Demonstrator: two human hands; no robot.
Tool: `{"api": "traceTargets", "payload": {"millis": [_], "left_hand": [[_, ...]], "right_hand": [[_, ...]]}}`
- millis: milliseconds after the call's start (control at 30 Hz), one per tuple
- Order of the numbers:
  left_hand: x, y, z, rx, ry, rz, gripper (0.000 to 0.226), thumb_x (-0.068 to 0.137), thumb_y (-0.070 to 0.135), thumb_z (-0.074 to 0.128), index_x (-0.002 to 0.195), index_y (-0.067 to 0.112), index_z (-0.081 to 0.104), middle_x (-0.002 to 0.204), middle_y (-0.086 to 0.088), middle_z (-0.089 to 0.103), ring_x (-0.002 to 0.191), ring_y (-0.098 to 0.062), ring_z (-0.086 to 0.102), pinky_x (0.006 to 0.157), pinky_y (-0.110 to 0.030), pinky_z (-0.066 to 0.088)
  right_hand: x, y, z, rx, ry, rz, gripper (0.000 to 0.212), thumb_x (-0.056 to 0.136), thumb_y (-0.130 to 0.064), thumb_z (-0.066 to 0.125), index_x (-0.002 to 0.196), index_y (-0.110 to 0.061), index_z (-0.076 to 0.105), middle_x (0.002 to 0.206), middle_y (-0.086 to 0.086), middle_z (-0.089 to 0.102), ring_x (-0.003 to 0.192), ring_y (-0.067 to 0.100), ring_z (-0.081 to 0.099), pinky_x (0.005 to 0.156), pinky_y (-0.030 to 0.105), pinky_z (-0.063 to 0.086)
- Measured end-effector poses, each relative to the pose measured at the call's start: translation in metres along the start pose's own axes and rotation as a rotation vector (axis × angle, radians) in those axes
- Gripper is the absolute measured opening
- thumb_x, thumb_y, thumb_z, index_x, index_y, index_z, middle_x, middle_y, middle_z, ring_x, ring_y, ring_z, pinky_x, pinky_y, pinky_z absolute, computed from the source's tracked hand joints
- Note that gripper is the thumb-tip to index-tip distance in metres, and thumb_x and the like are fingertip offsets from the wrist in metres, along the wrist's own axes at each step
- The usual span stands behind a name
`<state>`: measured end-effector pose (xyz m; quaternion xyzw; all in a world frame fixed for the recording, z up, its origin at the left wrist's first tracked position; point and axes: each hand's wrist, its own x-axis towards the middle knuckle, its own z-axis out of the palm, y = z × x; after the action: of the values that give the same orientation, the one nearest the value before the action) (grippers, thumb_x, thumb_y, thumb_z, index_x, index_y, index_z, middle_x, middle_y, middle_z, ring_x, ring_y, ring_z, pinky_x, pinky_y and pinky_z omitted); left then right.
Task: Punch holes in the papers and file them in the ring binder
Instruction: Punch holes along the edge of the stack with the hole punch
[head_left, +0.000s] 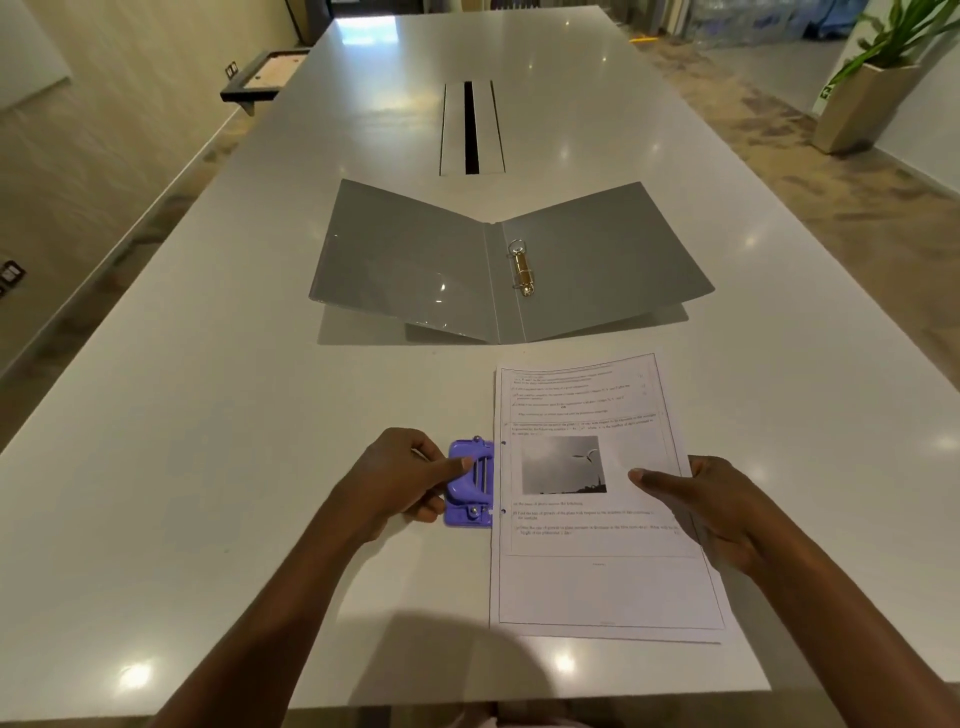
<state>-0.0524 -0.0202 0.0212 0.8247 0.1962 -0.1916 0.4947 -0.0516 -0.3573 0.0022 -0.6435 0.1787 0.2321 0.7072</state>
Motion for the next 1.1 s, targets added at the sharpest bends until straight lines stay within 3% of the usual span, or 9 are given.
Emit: {"api": "traceTargets", "payload": {"millis": [33,67,100,167,567,733,833,967,1100], "left_hand": [[0.0,0.0,-0.001,-0.015,0.003,0.014,0.033,0.091,0.024,0.082,0.097,-0.005,0.068,0.077,-0.019,0.079,0.06,-0.023,0.073,0.07,-0.043,0.066],[-0.001,-0.001,-0.002,-0.027,0.007,0.026,0.032,0.091,0.021,0.081,0.097,-0.007,0.068,0.076,-0.018,0.079,0.061,-0.024,0.075,0.069,-0.042,0.066],[-0.001,-0.001,-0.004,-0.034,0.014,0.036,0.031,0.092,0.019,0.08,0.097,-0.009,0.068,0.075,-0.018,0.079,0.061,-0.024,0.076,0.066,-0.04,0.066],[0.0,-0.001,-0.008,-0.043,0.035,0.05,0.03,0.092,0.015,0.079,0.097,-0.012,0.068,0.073,-0.019,0.078,0.058,-0.023,0.076,0.059,-0.035,0.066],[0.013,-0.017,-0.063,-0.081,0.175,0.008,0.028,0.092,0.008,0.078,0.099,-0.017,0.067,0.08,-0.03,0.076,0.052,-0.022,0.074,0.046,-0.027,0.059],[0.021,-0.027,-0.095,-0.078,0.239,-0.013,0.028,0.091,0.007,0.079,0.1,-0.017,0.067,0.081,-0.032,0.076,0.055,-0.028,0.075,0.051,-0.033,0.064],[0.026,-0.03,-0.107,-0.075,0.276,-0.017,0.026,0.09,0.008,0.08,0.098,-0.015,0.069,0.082,-0.032,0.076,0.055,-0.027,0.074,0.051,-0.032,0.064],[0.032,-0.034,-0.113,-0.037,0.305,-0.006,0.024,0.09,0.012,0.081,0.097,-0.008,0.07,0.087,-0.029,0.076,0.07,-0.035,0.074,0.072,-0.046,0.064],[0.033,-0.03,-0.093,0.232,0.596,0.281,0.026,0.089,0.026,0.083,0.106,0.009,0.072,0.104,-0.012,0.074,0.09,-0.033,0.07,0.085,-0.045,0.056]], "right_hand": [[-0.001,0.0,-0.002,0.016,-0.011,0.0,0.065,0.058,-0.039,0.098,0.114,-0.012,0.078,0.11,0.011,0.081,0.136,0.055,0.026,0.112,0.069,0.039],[0.0,0.001,-0.005,0.018,-0.012,0.004,0.068,0.052,-0.044,0.101,0.11,-0.015,0.081,0.112,0.013,0.08,0.122,0.031,0.018,0.113,0.069,0.036],[0.001,0.003,-0.007,0.017,-0.015,0.007,0.072,0.046,-0.048,0.103,0.108,-0.017,0.082,0.113,0.015,0.08,0.136,0.053,0.017,0.113,0.073,0.033],[0.001,0.002,-0.01,-0.004,-0.018,0.014,0.078,0.041,-0.049,0.103,0.108,-0.015,0.081,0.114,0.017,0.079,0.136,0.064,0.028,0.107,0.083,0.028],[-0.004,-0.007,-0.002,-0.038,-0.076,-0.009,0.107,0.024,-0.056,0.103,0.117,-0.013,0.074,0.11,0.011,0.081,0.133,0.067,0.036,0.103,0.085,0.03],[-0.006,-0.014,0.001,-0.044,-0.066,-0.027,0.095,0.04,-0.048,0.1,0.122,-0.009,0.072,0.111,0.011,0.081,0.121,0.062,0.057,0.106,0.078,0.039],[-0.004,-0.016,0.0,-0.023,-0.059,-0.033,0.09,0.042,-0.045,0.099,0.121,-0.01,0.073,0.112,0.011,0.081,0.124,0.06,0.057,0.107,0.079,0.037],[-0.001,-0.019,0.0,-0.072,-0.049,-0.055,0.095,0.04,-0.051,0.101,0.121,-0.012,0.074,0.113,0.01,0.081,0.122,0.06,0.058,0.105,0.079,0.038],[0.002,-0.025,0.005,-0.079,-0.017,-0.079,0.075,0.056,-0.039,0.091,0.122,-0.009,0.072,0.114,0.008,0.081,0.109,0.044,0.074,0.106,0.067,0.048]]}}
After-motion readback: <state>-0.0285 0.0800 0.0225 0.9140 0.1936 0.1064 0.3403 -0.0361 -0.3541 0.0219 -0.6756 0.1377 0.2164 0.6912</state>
